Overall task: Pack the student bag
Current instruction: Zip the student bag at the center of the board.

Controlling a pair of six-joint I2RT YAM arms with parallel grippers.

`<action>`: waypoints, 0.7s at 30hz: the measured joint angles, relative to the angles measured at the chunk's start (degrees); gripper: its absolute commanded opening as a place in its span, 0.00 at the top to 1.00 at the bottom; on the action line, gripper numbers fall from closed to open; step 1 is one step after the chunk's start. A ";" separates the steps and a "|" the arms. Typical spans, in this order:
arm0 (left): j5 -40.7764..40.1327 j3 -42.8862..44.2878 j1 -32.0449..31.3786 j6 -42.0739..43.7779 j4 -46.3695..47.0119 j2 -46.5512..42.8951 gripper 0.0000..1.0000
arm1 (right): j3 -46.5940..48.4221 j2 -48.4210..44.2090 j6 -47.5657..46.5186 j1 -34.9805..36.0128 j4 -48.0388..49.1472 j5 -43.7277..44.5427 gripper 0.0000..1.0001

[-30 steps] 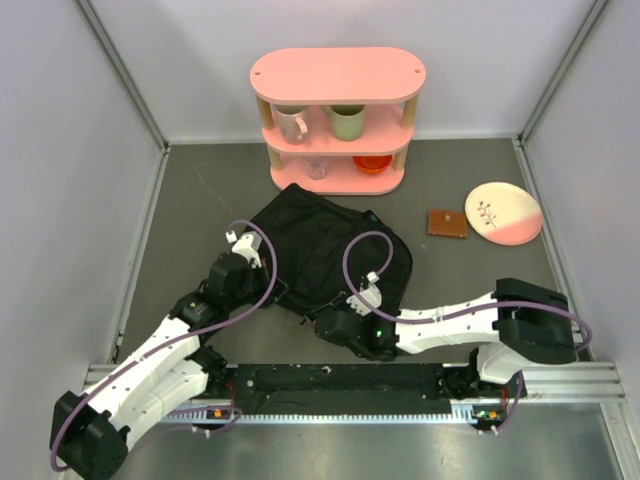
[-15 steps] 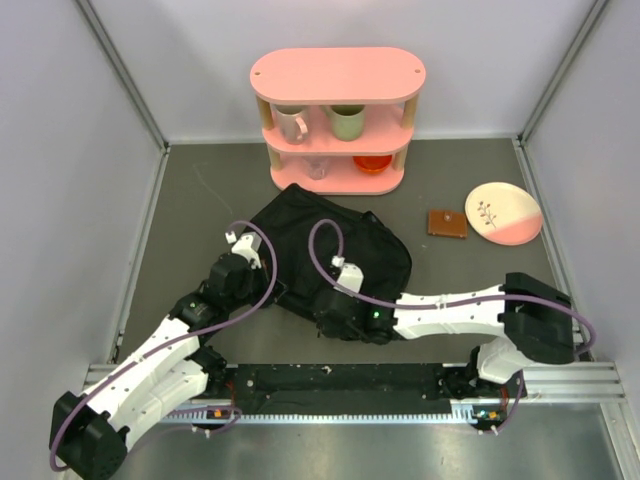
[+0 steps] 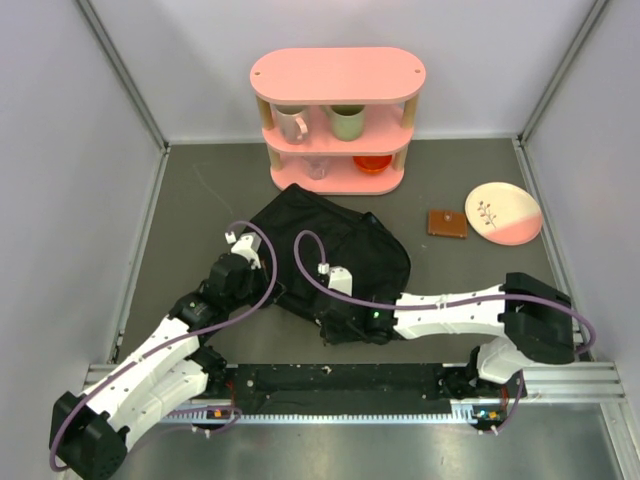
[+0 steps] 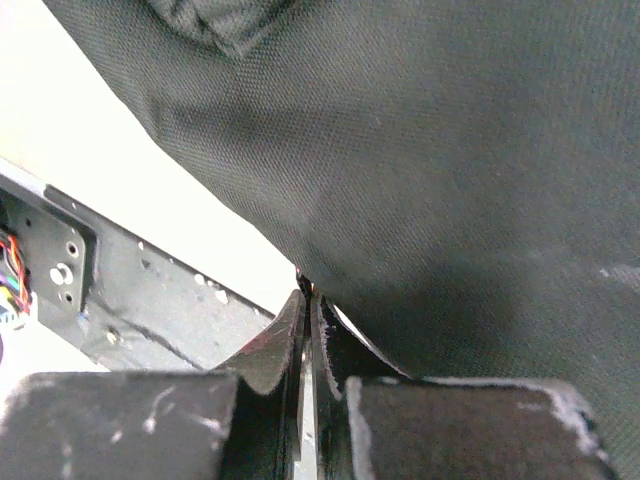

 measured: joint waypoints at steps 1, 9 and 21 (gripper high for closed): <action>-0.11 0.02 0.00 0.04 -0.13 0.00 1.00 | -0.33 -0.39 -0.55 0.00 0.15 -0.46 1.00; -1.75 1.03 0.63 0.83 -1.88 0.74 1.00 | -5.62 -6.54 -2.56 0.02 -1.53 -2.03 1.00; 1.09 4.22 8.81 3.67 -5.07 2.69 1.00 | -9.94 -13.84 -8.35 0.07 -0.70 -3.34 1.00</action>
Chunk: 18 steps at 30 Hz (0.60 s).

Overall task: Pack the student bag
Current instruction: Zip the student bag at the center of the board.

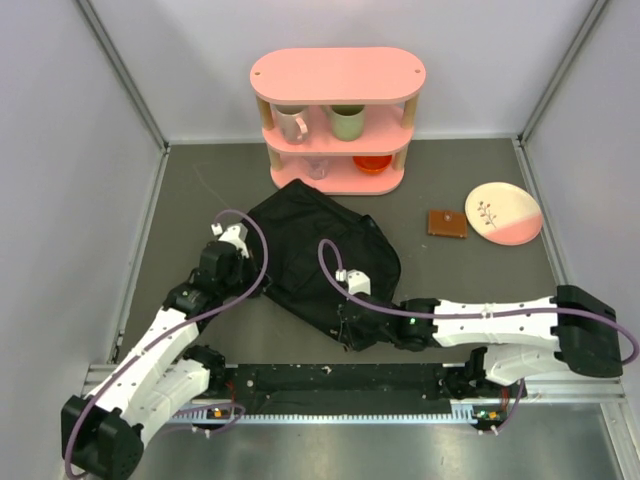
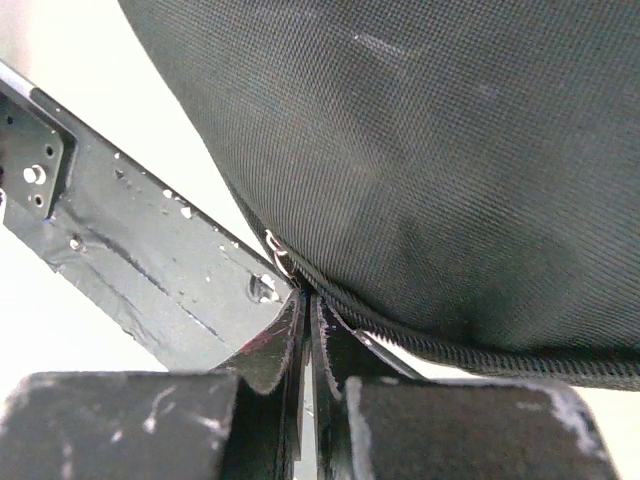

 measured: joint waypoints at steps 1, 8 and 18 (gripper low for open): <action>0.61 0.35 0.76 0.24 -0.24 0.42 1.00 | -0.17 -0.76 -0.74 0.00 0.11 -0.02 1.00; 4.28 1.75 4.50 1.44 0.57 3.19 0.25 | -0.55 -2.27 -5.64 -0.02 0.11 -0.63 1.00; 11.89 -6.21 4.11 -8.63 2.27 -8.41 0.14 | 0.09 1.99 -9.86 0.00 1.42 -2.43 1.00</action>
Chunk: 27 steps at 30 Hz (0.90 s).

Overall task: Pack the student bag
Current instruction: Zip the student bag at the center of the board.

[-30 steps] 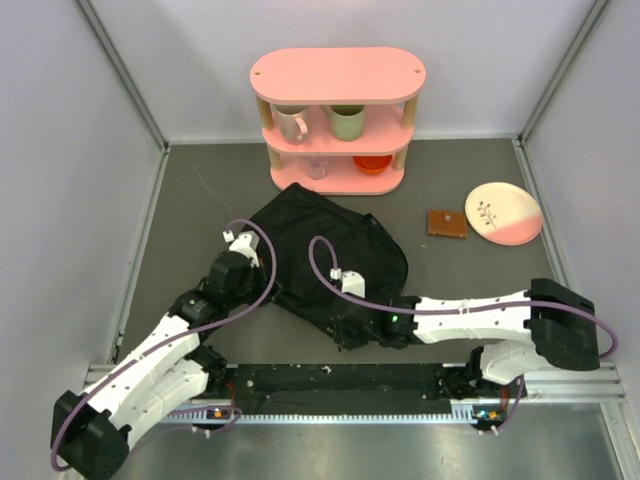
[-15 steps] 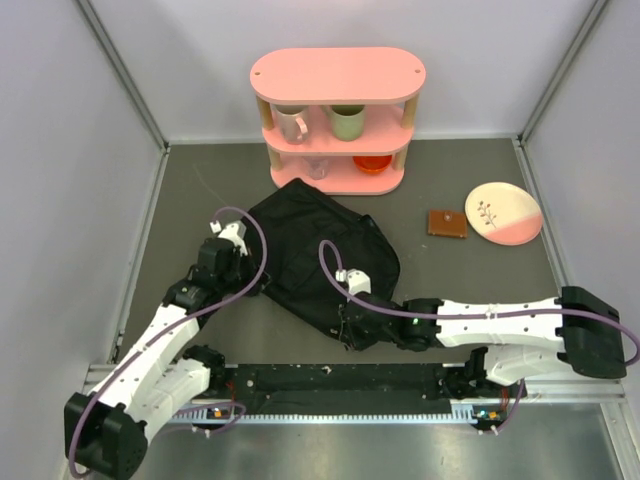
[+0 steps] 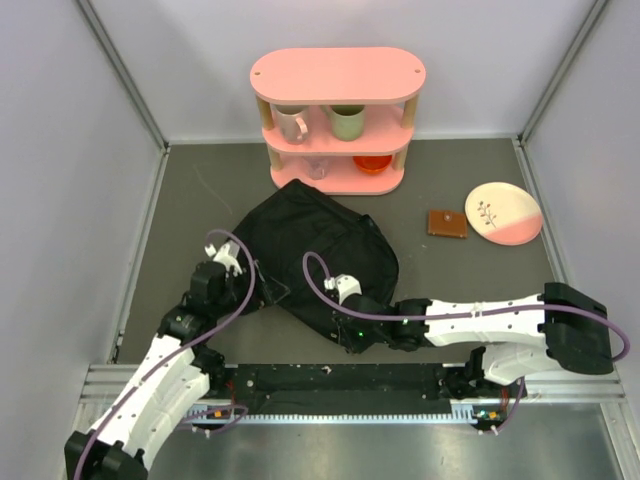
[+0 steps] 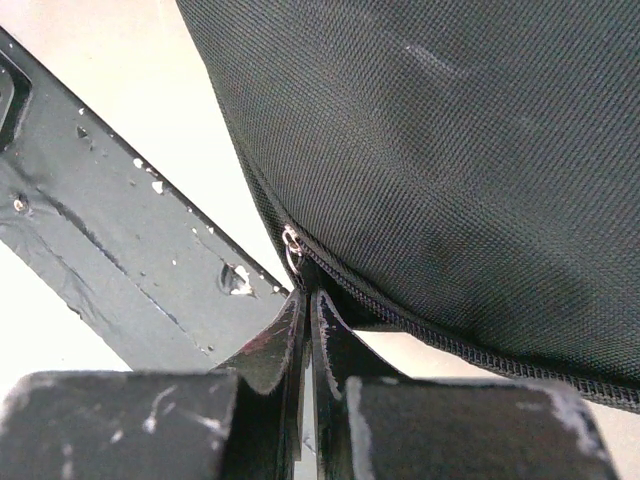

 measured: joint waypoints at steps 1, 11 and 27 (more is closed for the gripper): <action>0.31 -2.36 -0.59 -2.08 -0.15 -2.21 0.14 | 0.00 0.00 -0.13 -0.02 0.09 -0.02 1.00; -4.00 -13.55 -14.93 -19.80 2.60 -10.56 0.16 | -0.02 -0.02 -1.57 -0.55 1.36 -1.18 1.00; -14.29 -11.80 -24.85 -27.17 23.26 10.91 0.94 | -1.44 -3.19 -3.98 -1.53 2.58 -4.07 1.00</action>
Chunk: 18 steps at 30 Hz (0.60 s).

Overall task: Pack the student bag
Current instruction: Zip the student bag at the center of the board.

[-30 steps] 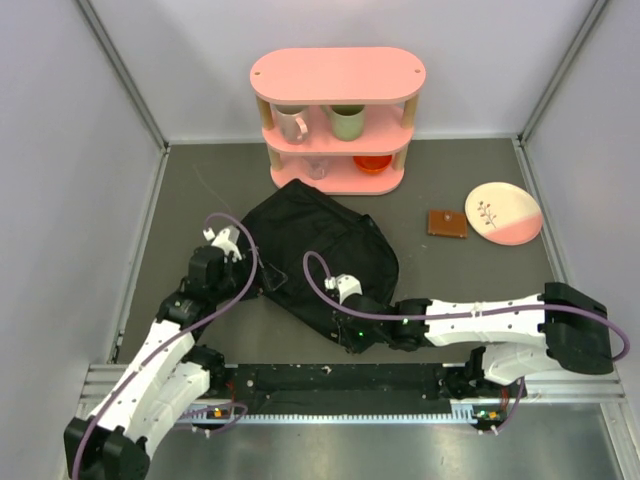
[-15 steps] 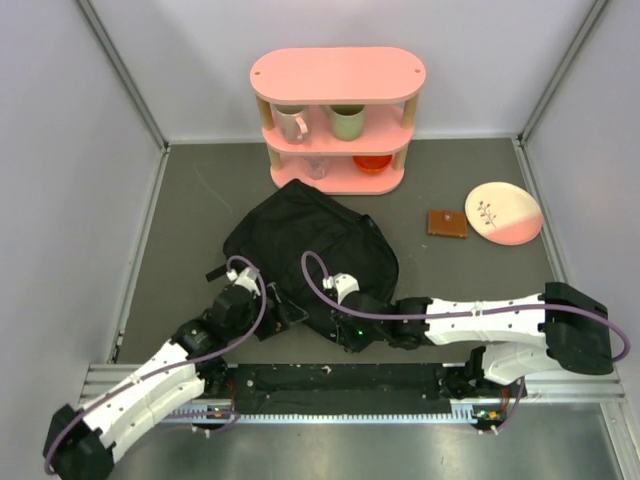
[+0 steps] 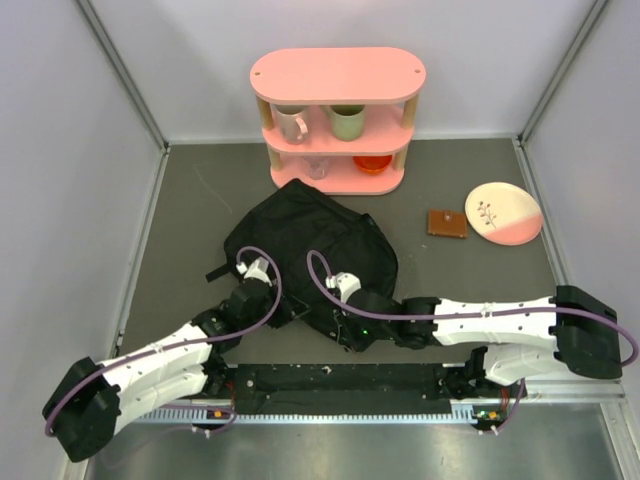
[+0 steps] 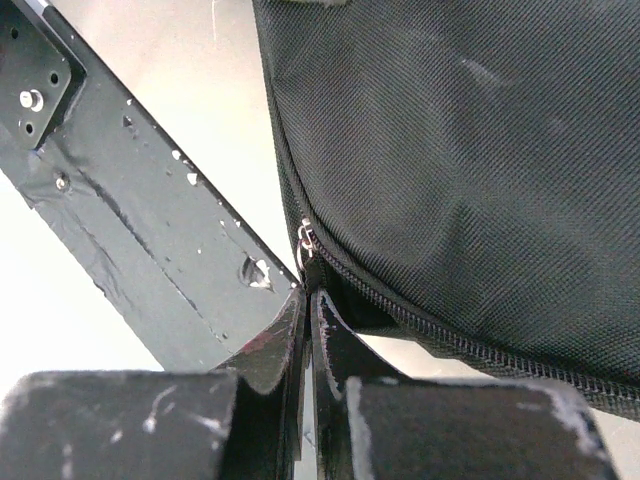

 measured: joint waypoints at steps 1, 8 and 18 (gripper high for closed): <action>-0.57 0.13 -0.04 0.04 0.04 0.07 1.00 | -0.11 0.00 -0.17 0.00 0.20 -0.37 1.00; -3.48 2.80 0.20 1.81 -5.92 -2.69 1.00 | -0.17 0.24 -1.38 -0.24 0.79 -1.97 1.00; 0.87 4.17 13.88 11.58 -18.53 -9.88 1.00 | 2.21 4.85 -2.51 -0.33 2.08 -4.83 1.00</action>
